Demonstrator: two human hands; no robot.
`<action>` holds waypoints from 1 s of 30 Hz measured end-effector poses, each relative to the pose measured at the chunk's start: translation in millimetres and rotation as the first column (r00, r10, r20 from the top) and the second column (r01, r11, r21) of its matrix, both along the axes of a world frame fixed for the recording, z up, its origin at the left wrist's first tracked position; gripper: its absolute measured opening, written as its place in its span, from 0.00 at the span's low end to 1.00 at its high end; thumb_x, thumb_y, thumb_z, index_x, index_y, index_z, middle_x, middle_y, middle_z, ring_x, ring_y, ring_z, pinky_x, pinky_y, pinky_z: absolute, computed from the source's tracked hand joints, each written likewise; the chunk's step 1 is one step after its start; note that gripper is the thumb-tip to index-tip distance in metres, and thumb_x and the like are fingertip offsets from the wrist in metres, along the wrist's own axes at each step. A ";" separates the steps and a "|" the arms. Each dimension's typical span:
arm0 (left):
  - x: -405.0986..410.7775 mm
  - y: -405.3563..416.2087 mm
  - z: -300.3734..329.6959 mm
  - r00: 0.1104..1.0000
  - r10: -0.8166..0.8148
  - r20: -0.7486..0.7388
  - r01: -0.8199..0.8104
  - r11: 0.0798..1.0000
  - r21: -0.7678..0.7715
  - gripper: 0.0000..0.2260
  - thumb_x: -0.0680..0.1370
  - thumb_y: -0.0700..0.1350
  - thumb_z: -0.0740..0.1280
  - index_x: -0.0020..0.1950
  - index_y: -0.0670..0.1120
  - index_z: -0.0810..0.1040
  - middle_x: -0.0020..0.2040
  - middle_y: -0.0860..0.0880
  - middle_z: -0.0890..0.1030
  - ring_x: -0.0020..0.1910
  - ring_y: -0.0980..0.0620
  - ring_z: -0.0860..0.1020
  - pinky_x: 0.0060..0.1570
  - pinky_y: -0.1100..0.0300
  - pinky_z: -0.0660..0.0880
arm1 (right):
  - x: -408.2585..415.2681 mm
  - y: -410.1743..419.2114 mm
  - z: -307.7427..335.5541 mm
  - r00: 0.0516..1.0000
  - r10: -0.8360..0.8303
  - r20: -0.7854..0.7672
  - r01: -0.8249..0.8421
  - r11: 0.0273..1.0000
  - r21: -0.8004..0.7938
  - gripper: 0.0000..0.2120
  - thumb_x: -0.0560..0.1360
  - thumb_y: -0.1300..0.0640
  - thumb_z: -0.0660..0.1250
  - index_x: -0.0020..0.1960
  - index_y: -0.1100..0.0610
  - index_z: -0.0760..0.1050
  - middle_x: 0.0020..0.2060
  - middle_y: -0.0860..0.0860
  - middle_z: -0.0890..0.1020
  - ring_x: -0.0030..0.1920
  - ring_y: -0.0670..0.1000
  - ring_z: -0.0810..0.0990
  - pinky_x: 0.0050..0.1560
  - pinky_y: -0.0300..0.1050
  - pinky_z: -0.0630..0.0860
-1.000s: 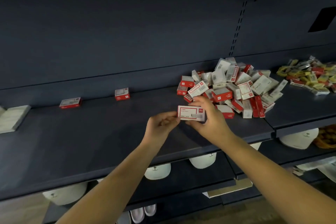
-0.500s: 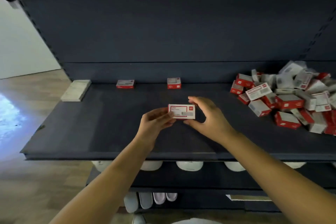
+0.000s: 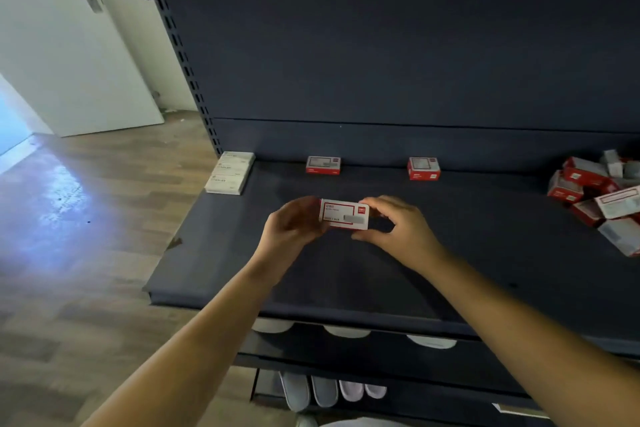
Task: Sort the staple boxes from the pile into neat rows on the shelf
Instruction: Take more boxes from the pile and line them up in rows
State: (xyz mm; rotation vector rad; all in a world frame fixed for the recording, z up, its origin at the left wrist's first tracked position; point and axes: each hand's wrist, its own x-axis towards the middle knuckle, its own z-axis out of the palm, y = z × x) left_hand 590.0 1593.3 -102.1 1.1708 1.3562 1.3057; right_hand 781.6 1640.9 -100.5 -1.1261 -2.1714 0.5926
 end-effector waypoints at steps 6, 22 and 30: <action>-28.5 26.2 -3.4 0.336 0.200 -0.920 0.410 0.848 0.334 0.25 0.66 0.47 0.71 0.62 0.41 0.76 0.57 0.44 0.77 0.59 0.44 0.72 0.58 0.50 0.68 | -31.3 5.5 -10.0 1.000 -0.007 0.005 0.007 0.999 0.033 0.24 0.66 0.55 0.76 0.59 0.60 0.77 0.49 0.52 0.80 0.50 0.50 0.76 0.51 0.42 0.72; -21.9 121.9 -15.6 0.257 -0.254 -0.932 0.308 0.936 -0.170 0.18 0.76 0.46 0.67 0.65 0.45 0.74 0.64 0.46 0.72 0.64 0.45 0.70 0.63 0.55 0.69 | -48.0 30.4 13.8 0.906 -0.186 0.380 0.262 0.951 -0.161 0.39 0.74 0.53 0.68 0.76 0.54 0.48 0.72 0.53 0.58 0.71 0.54 0.57 0.69 0.49 0.61; -15.3 132.6 -22.3 0.388 -0.134 -0.912 0.213 0.976 -0.052 0.17 0.77 0.44 0.66 0.66 0.46 0.73 0.71 0.44 0.61 0.69 0.41 0.64 0.67 0.50 0.65 | -41.9 23.1 -0.7 0.935 -0.173 0.311 0.244 0.948 -0.206 0.34 0.75 0.54 0.66 0.75 0.53 0.52 0.72 0.50 0.59 0.71 0.51 0.58 0.69 0.47 0.61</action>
